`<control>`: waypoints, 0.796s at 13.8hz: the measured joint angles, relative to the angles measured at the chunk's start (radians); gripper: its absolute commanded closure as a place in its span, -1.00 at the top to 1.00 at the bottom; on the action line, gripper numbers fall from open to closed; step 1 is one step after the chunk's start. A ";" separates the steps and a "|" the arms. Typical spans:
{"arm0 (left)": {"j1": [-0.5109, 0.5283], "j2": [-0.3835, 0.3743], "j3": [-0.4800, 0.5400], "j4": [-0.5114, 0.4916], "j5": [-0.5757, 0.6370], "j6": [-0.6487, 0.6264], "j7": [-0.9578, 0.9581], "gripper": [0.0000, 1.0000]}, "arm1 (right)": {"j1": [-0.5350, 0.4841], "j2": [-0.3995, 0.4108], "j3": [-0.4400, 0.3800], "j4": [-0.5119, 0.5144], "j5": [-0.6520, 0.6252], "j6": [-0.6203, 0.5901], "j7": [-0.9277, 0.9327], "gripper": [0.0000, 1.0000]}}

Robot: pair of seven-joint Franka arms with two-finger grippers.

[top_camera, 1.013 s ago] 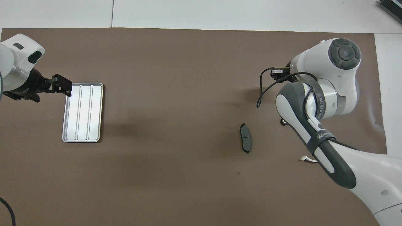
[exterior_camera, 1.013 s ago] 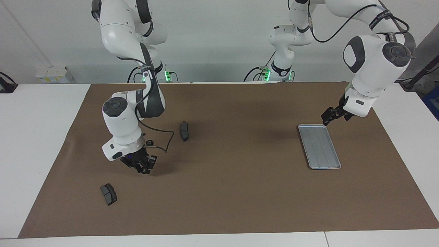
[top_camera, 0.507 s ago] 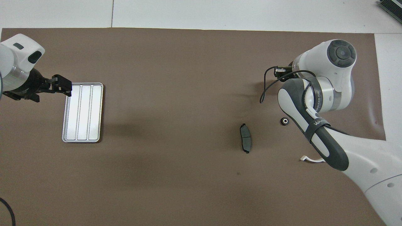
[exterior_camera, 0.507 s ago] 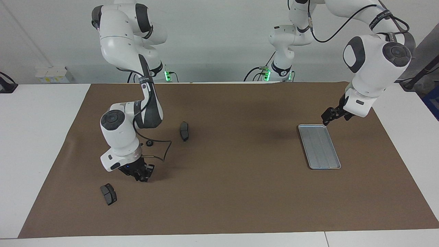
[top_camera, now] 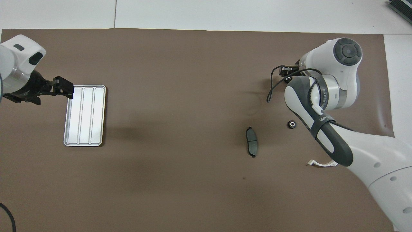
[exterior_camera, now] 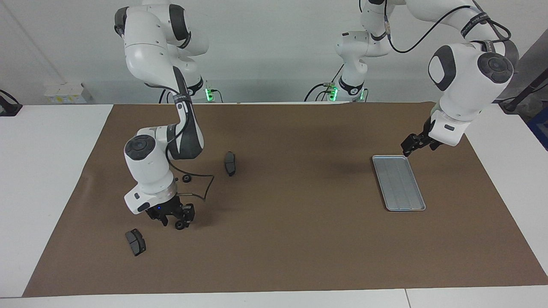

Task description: Place bearing gear from tray to pile

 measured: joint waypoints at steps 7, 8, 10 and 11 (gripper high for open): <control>0.000 0.000 0.000 0.000 0.000 0.000 0.000 1.00 | 0.009 -0.274 0.009 -0.001 0.000 -0.354 -0.002 1.00; 0.000 0.000 0.000 0.000 0.000 0.000 0.000 1.00 | 0.013 -0.318 0.010 -0.002 0.000 -0.404 -0.002 1.00; 0.000 0.000 0.000 0.000 0.000 0.000 0.000 1.00 | 0.013 -0.381 0.011 -0.004 0.000 -0.474 -0.002 1.00; 0.000 0.000 0.000 0.000 0.000 0.000 0.000 1.00 | 0.012 -0.407 0.011 -0.005 0.000 -0.506 -0.003 1.00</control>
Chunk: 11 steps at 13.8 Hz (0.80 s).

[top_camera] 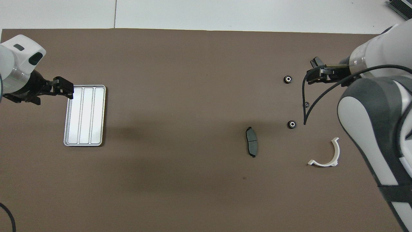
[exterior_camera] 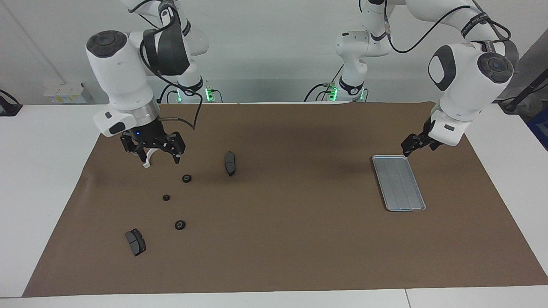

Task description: Place bearing gear from tray to pile

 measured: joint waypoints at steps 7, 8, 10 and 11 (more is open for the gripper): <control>0.000 0.000 0.000 0.000 0.000 0.000 0.000 1.00 | -0.004 -0.112 -0.006 -0.003 0.000 -0.164 -0.008 1.00; 0.000 0.000 0.000 0.000 0.000 0.000 0.000 1.00 | -0.005 -0.116 -0.008 -0.004 0.000 -0.173 -0.017 1.00; 0.000 0.000 0.000 0.000 0.000 0.000 0.000 1.00 | -0.006 -0.119 -0.010 -0.006 0.000 -0.184 -0.020 1.00; 0.000 0.000 0.000 0.000 0.000 0.000 0.000 1.00 | -0.006 -0.119 -0.010 -0.007 0.000 -0.186 -0.020 1.00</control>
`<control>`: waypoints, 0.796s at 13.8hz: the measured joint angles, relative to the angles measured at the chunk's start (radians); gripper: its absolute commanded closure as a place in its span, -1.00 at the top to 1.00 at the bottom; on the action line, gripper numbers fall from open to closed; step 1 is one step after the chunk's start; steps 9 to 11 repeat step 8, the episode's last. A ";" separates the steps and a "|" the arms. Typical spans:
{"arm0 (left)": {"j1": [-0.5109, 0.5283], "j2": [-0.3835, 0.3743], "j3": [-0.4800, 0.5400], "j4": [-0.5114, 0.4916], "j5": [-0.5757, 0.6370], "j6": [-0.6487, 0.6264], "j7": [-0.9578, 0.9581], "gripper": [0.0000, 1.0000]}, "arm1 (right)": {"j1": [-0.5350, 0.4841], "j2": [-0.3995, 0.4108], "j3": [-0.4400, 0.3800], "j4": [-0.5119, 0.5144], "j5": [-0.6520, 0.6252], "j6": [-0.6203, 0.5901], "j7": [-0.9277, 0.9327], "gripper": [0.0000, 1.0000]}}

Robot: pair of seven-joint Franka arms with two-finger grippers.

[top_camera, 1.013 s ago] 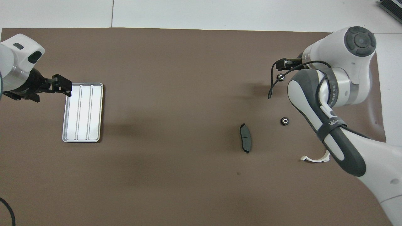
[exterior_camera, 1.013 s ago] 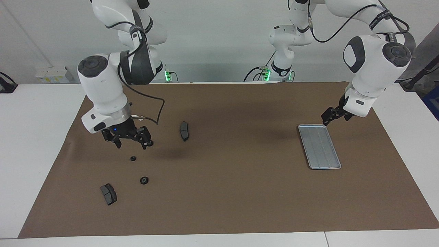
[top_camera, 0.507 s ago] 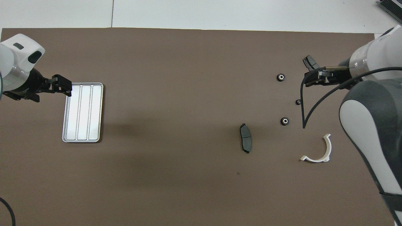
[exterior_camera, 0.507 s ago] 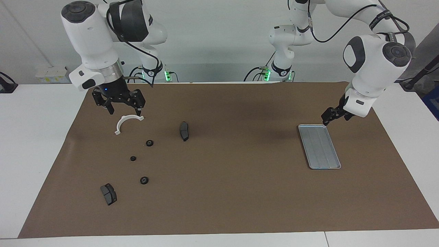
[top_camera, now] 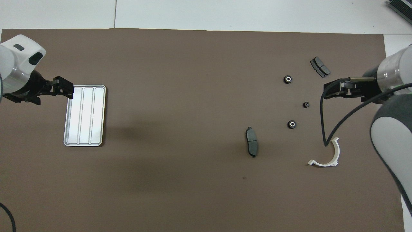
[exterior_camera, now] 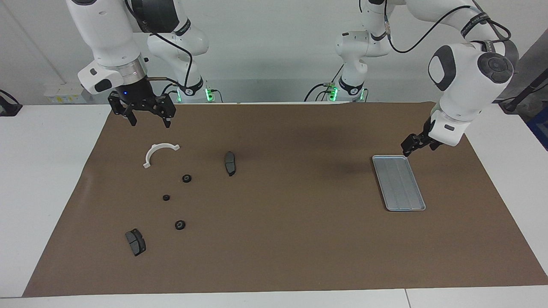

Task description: Place bearing gear from tray to pile

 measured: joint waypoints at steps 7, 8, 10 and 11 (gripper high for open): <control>0.000 0.000 0.000 0.000 0.000 0.000 0.000 1.00 | -0.008 -0.004 0.000 -0.009 0.000 -0.038 0.000 1.00; 0.000 0.000 0.000 0.000 0.000 0.000 0.000 1.00 | -0.008 -0.005 0.000 -0.013 0.000 -0.038 0.000 1.00; 0.000 0.000 0.000 0.000 0.000 0.000 0.000 1.00 | -0.008 -0.005 0.000 -0.013 0.000 -0.038 0.000 1.00; 0.000 0.000 0.000 0.000 0.000 0.000 0.000 1.00 | -0.008 -0.005 0.000 -0.013 0.000 -0.038 0.000 1.00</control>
